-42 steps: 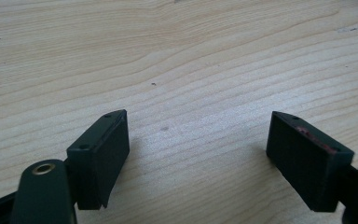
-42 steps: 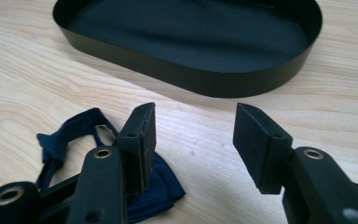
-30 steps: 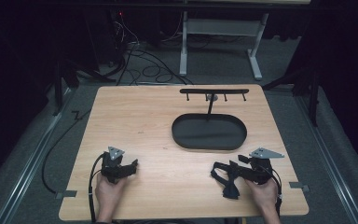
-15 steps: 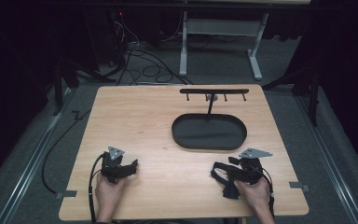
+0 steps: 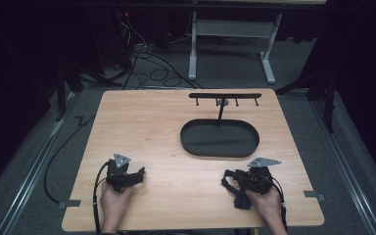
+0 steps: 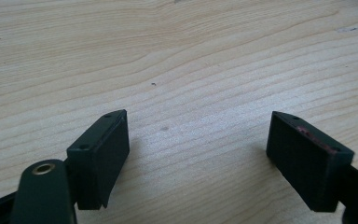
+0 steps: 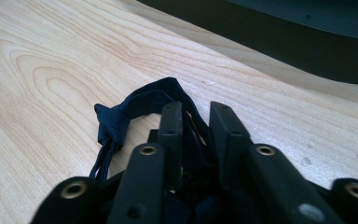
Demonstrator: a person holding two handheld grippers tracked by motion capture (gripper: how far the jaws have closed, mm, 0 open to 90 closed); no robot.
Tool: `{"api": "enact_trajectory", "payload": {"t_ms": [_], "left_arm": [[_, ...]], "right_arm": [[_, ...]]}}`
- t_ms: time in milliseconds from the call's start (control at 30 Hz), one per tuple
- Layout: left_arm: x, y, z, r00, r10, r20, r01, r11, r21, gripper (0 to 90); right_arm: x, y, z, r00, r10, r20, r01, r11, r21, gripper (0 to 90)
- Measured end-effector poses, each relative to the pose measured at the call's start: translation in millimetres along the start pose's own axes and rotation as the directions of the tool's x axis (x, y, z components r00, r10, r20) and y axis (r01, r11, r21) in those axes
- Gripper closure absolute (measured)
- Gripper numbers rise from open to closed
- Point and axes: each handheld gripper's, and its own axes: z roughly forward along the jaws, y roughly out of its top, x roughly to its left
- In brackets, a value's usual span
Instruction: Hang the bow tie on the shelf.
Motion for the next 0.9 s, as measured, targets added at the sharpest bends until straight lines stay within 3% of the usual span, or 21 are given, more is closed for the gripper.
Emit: {"api": "enact_trajectory", "payload": {"t_ms": [300,900], "left_arm": [[0.0,0.0,0.0,1.0000,0.000,0.000,0.000,1.0000,0.000,21.6],[0.0,0.0,0.0,1.0000,0.001,0.000,-0.001,1.0000,0.000,21.5]], "right_arm": [[-0.5,-1.1,-5.0,0.9999,-0.008,-0.010,0.007,1.000,-0.028,88.5],[-6.0,10.1,-28.3,0.9996,-0.021,0.017,0.022,0.994,-0.105,89.8]]}}
